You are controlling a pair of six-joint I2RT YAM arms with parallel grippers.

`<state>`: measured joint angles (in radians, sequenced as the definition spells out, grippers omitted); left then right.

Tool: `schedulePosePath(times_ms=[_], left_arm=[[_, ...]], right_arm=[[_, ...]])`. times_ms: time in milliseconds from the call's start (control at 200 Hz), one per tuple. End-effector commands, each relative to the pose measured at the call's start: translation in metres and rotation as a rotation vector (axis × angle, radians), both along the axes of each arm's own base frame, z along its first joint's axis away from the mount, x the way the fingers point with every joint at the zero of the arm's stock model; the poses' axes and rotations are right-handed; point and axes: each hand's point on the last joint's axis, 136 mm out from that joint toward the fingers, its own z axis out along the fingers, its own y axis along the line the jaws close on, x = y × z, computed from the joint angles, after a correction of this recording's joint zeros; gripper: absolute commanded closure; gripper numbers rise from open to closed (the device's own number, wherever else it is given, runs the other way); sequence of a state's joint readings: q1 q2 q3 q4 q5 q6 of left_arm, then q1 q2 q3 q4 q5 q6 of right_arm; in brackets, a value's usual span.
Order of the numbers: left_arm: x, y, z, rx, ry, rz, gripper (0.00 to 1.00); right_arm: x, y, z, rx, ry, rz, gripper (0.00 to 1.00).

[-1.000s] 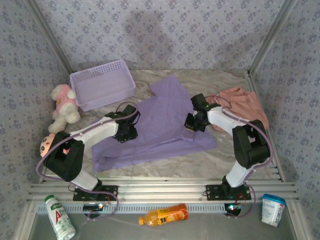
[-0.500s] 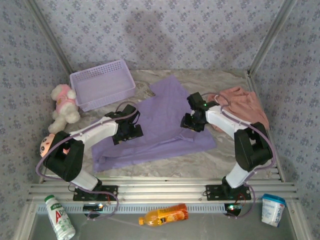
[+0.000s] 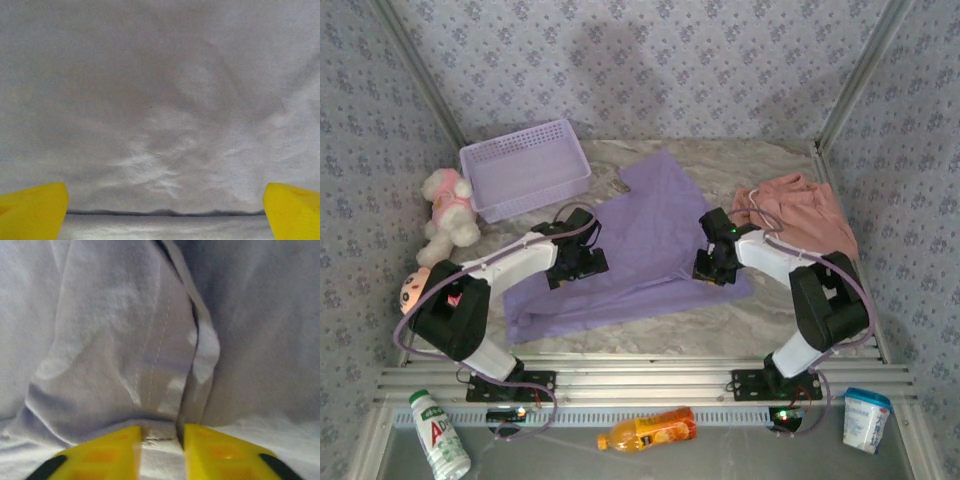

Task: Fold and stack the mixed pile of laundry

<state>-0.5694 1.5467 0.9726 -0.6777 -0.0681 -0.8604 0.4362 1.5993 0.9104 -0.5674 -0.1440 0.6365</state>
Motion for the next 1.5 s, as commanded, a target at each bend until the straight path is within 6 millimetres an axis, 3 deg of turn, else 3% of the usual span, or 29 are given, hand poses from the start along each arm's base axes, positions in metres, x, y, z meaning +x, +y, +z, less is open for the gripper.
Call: schedulePosePath(times_ms=[0, 95, 185, 340, 475, 545, 675, 770, 829, 969, 1059, 1134, 1209, 1319, 1354, 1494], left_arm=[[0.0, 0.001, 0.006, 0.004, -0.002, 0.007, 0.0], [-0.003, 0.005, 0.007, 0.009, -0.005, 0.018, 0.0], [-0.007, 0.008, 0.007, 0.014, -0.005, 0.027, 0.0], [-0.01, 0.011, 0.005, 0.021, 0.002, 0.035, 0.0], [-0.011, 0.011, 0.003, 0.024, 0.01, 0.031, 0.0], [-0.011, 0.01, 0.001, 0.025, 0.016, 0.026, 0.0], [-0.012, 0.006, 0.002, 0.024, 0.02, 0.005, 0.0], [-0.015, 0.003, 0.008, 0.043, 0.015, -0.025, 0.0], [-0.016, 0.0, 0.013, 0.064, 0.005, -0.057, 0.01], [-0.024, -0.022, 0.029, 0.066, -0.036, -0.188, 0.11], [-0.036, -0.036, 0.031, 0.048, -0.026, -0.256, 0.33], [-0.047, -0.044, 0.023, 0.004, 0.002, -0.272, 0.55], [-0.057, -0.047, 0.01, -0.037, 0.034, -0.261, 0.66], [-0.063, -0.044, -0.005, -0.042, 0.06, -0.247, 0.67], [-0.066, -0.042, -0.011, -0.031, 0.075, -0.25, 0.67], [-0.07, -0.046, -0.028, -0.012, 0.121, -0.295, 0.64]], right_arm=[[0.013, 0.005, 0.001, 0.017, -0.022, -0.004, 0.82], [0.017, 0.007, 0.009, 0.027, -0.039, -0.005, 1.0], [0.021, 0.01, 0.024, 0.045, -0.071, -0.003, 1.0], [0.047, 0.022, 0.057, 0.073, -0.166, 0.001, 1.0], [0.08, 0.044, 0.06, 0.104, -0.201, 0.01, 1.0], [0.111, 0.064, 0.068, 0.139, -0.241, 0.024, 1.0], [0.139, 0.088, 0.084, 0.177, -0.262, 0.115, 0.73], [0.143, 0.086, 0.106, 0.186, -0.309, 0.16, 0.56], [0.139, 0.071, 0.114, 0.153, -0.331, 0.158, 0.54], [0.099, 0.013, 0.099, 0.053, -0.239, 0.083, 0.54], [0.067, -0.005, 0.088, 0.028, -0.202, 0.07, 0.57], [0.038, -0.011, 0.064, 0.032, -0.14, 0.058, 0.59], [0.014, -0.013, 0.042, 0.049, -0.068, 0.021, 0.62], [-0.004, -0.027, 0.012, 0.029, -0.003, -0.074, 0.64], [-0.001, -0.031, 0.006, 0.029, -0.014, -0.108, 0.64], [-0.02, -0.062, -0.022, -0.047, 0.098, -0.195, 0.64]])
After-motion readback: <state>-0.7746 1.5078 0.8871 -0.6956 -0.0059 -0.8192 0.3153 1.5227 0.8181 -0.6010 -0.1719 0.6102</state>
